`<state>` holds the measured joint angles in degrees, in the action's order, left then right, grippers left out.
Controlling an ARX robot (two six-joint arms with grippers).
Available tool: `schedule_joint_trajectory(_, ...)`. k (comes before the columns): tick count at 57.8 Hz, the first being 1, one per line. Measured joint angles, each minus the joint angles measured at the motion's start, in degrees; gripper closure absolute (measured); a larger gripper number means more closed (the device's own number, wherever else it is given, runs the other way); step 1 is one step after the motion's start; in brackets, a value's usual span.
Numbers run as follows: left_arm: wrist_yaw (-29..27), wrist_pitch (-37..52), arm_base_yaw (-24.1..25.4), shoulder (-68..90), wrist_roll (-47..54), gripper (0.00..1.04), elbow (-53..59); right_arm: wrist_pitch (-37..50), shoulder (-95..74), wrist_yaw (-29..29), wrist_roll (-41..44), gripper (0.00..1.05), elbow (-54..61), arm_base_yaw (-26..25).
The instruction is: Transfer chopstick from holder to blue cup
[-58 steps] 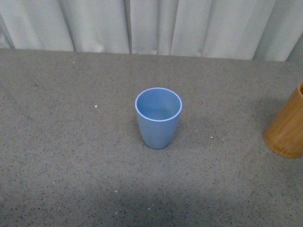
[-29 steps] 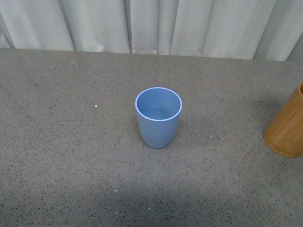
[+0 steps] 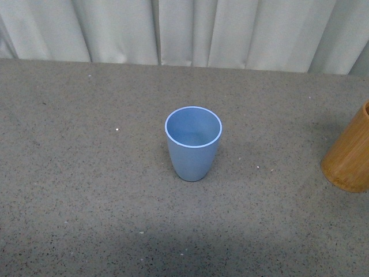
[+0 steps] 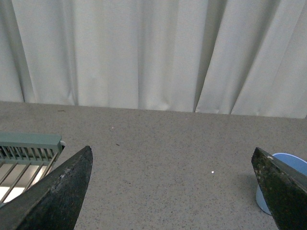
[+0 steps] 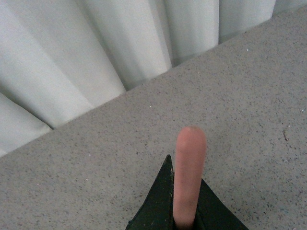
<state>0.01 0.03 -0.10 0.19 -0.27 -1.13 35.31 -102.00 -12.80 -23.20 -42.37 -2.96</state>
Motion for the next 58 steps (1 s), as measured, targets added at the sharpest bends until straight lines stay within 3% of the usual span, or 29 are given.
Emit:
schedule_joint_trajectory(19, 0.0, 0.0, 0.0, 0.0, 0.0, 0.07, 0.0, -4.1, 9.6, 3.0, -1.0, 1.03, -0.1, -1.7)
schedule_joint_trajectory(32, 0.0, 0.0, 0.0, 0.0, 0.0, 0.07, 0.0, -10.6, 25.7, 3.9, -1.5, 1.03, -1.8, -2.7)
schedule_joint_trajectory(44, 0.0, 0.0, 0.0, 0.0, 0.0, 0.07, 0.0, -11.0, 31.5, 1.2, -4.5, 1.03, -2.3, 4.8)
schedule_joint_trajectory(52, 0.0, 0.0, 0.0, 0.0, 0.0, 0.07, 0.0, -7.0, 25.5, -2.8, -8.4, 1.03, -2.0, 16.3)
schedule_joint_trajectory(58, 0.0, 0.0, 0.0, 0.0, 0.0, 0.07, 0.0, -4.5, 20.4, -4.3, -10.4, 1.03, -2.2, 21.9)
